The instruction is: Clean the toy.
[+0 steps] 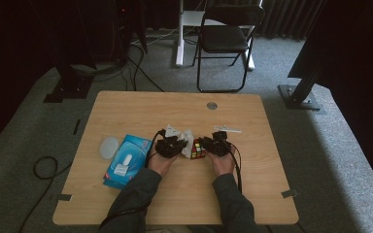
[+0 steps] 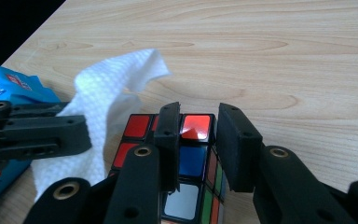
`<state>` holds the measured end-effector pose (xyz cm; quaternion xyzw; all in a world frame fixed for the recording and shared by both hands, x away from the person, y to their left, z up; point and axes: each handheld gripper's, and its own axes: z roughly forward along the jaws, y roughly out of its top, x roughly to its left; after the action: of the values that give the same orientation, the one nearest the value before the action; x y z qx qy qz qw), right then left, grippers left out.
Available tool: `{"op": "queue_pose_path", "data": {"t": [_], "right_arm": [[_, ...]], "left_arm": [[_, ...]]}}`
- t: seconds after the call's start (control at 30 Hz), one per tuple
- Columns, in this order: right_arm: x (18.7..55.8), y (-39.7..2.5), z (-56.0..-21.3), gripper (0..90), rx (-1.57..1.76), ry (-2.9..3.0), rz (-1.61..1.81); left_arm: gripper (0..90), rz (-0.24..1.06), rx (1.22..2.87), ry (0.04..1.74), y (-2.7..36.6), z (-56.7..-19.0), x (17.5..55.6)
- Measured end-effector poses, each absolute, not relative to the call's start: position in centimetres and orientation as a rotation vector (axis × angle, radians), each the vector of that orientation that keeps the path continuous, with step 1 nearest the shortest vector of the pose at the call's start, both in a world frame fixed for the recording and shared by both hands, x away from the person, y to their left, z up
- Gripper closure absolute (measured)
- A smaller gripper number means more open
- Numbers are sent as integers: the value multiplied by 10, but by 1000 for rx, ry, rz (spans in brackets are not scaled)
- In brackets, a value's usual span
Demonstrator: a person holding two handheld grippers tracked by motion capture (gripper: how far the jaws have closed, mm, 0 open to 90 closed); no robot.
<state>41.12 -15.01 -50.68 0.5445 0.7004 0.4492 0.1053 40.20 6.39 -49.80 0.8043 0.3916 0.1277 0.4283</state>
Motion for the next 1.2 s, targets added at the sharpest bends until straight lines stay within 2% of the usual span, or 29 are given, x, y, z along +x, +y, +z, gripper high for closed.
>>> {"op": "queue_pose_path", "data": {"t": [0.4,0.6,0.9,1.2], "right_arm": [[411,-151,-507,703,1603,2064,1330],[411,-151,-507,703,1602,2064,1330],[410,-151,-508,703,1611,2052,1333],[410,-151,-508,702,1611,2050,1338]], "left_arm": [[859,302,2054,985,55,-505,408],[862,335,2078,998,54,-509,410],[863,332,2151,1039,47,-535,413],[862,346,2145,1043,47,-537,412]]}}
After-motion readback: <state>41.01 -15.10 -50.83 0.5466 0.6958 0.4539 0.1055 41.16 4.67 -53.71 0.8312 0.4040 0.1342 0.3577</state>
